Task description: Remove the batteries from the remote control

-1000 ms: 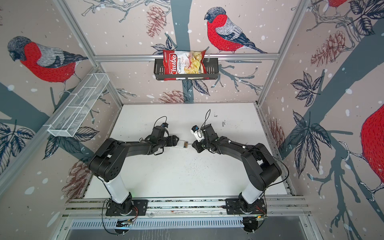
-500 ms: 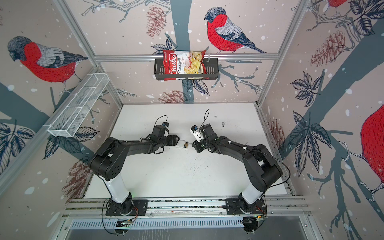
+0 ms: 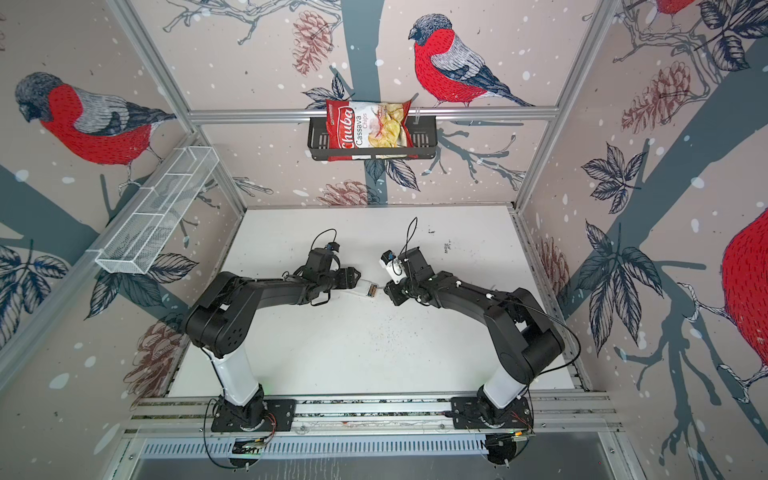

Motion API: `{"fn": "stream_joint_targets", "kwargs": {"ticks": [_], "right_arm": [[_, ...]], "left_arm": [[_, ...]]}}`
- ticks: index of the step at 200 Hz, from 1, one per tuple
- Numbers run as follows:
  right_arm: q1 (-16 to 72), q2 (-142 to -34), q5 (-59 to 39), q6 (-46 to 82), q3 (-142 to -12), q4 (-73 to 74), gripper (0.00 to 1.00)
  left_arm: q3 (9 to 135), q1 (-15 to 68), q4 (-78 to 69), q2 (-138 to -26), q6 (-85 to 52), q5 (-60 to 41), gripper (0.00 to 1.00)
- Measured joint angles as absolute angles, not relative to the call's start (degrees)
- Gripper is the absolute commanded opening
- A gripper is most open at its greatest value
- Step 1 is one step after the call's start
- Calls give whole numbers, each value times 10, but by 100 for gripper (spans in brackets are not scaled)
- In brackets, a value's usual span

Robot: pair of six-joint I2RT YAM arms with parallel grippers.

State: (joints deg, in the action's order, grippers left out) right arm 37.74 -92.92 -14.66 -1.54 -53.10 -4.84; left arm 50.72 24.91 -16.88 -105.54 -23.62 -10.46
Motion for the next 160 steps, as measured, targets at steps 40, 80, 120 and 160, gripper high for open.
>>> {"fn": "stream_joint_targets", "kwargs": {"ticks": [40,80,120,160], "right_arm": [[379,-921,-144,-15,-516,-48,0],[381,-923,-142,-15,-514,-46,0],[382,-924,-142,-13,-515,-45,0],[382,-926,-142,-13,-517,-43,0]], "left_arm": [[506,249,-170,-1055,-236,-105,77],[504,249,-173,-1055,-236,-105,77],[504,249,-173,-1055,-236,-105,77],[504,249,-174,-1055,-236,-105,77]]}}
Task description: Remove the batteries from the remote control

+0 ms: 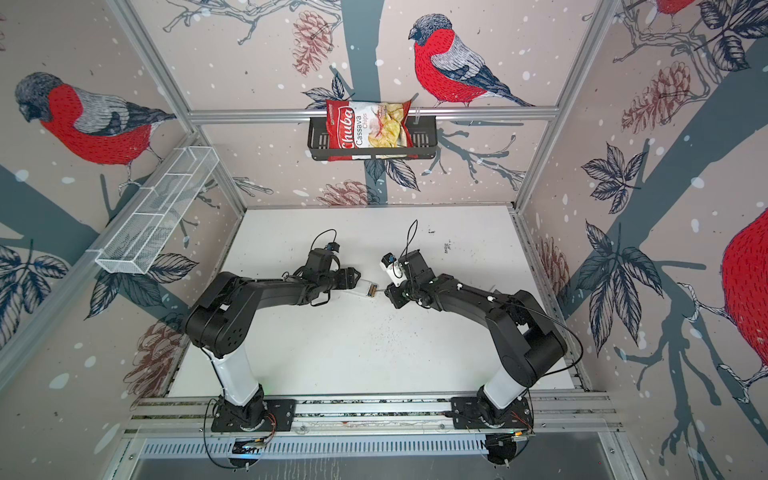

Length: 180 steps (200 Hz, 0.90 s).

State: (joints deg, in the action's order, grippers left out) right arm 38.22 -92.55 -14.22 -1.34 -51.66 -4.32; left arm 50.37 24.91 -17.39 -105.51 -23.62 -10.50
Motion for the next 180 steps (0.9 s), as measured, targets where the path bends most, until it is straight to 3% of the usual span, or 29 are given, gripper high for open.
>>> {"fn": "stream_joint_targets", "kwargs": {"ticks": [180], "right_arm": [[384,-943,-154,-28,-532,-46,0]], "left_arm": [[516,249,-187,-1072,-236,-100,75]]}}
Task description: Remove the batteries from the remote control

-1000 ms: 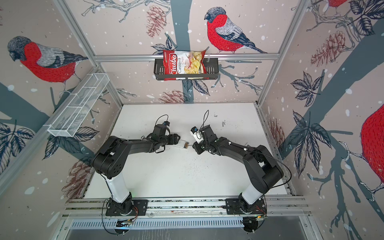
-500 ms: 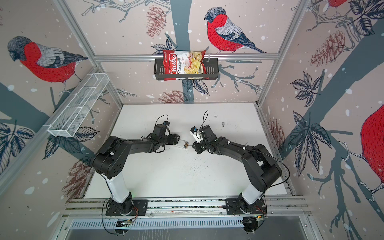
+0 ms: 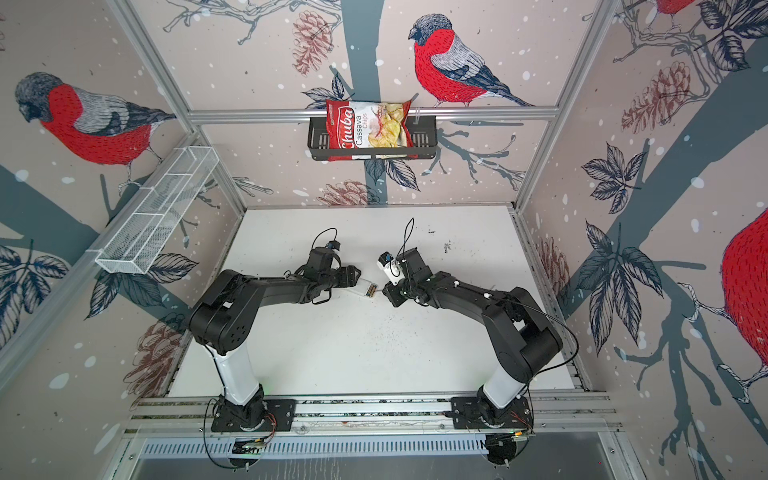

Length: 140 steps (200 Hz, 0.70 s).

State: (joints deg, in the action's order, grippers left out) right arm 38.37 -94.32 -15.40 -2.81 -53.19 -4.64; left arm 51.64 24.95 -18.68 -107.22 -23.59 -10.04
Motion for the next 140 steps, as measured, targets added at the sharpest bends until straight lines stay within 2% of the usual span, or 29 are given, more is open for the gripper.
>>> {"fn": "stream_joint_targets", "kwargs": {"ticks": [140], "right_arm": [[341,-946,-246,15,-441,73,0]], "left_arm": [[506,249,-210,-1074,-236,-88,75]]}}
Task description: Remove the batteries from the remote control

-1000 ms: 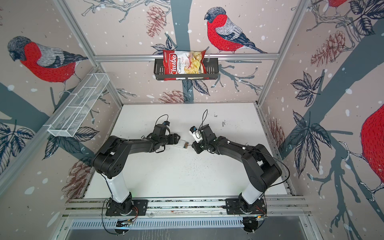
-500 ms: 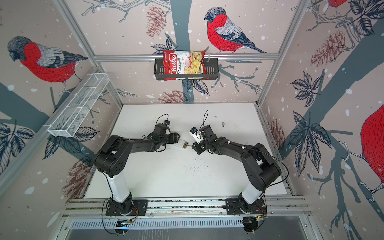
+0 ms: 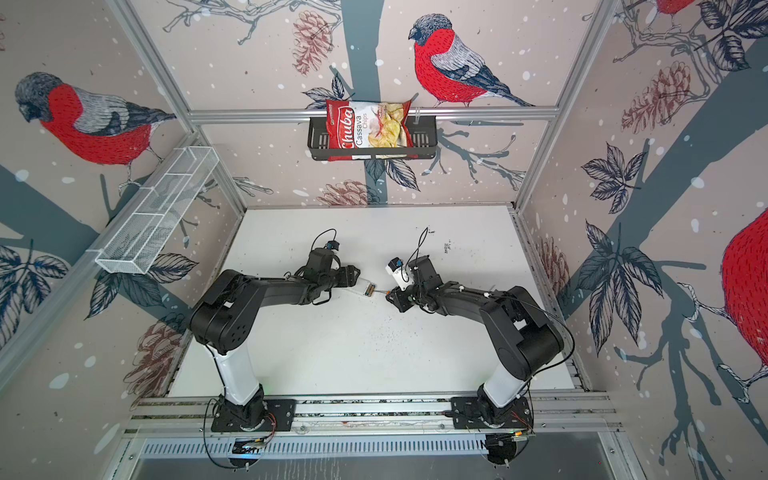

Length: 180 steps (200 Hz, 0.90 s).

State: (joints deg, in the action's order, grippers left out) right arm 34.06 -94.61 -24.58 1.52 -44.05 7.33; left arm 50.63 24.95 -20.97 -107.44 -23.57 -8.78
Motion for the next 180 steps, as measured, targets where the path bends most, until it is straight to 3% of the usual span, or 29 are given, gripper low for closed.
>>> {"fn": "stream_joint_targets", "kwargs": {"ticks": [41,102,164,180], "right_arm": [[333,-950,-263,19,-425,96,0],[316,-926,-287,41,-427,92,0],[297,-870,-342,65,-416,100,0],[296,-847,-354,78,-403,111,0]], "left_arm": [[502,249,-222,-1076,-236,-88,76],[484,252,-193,-1040,-243,-103,96],[446,244,-174,-934,-268,-105,97],[432,244,-179,-900,-274,-119,89]]}}
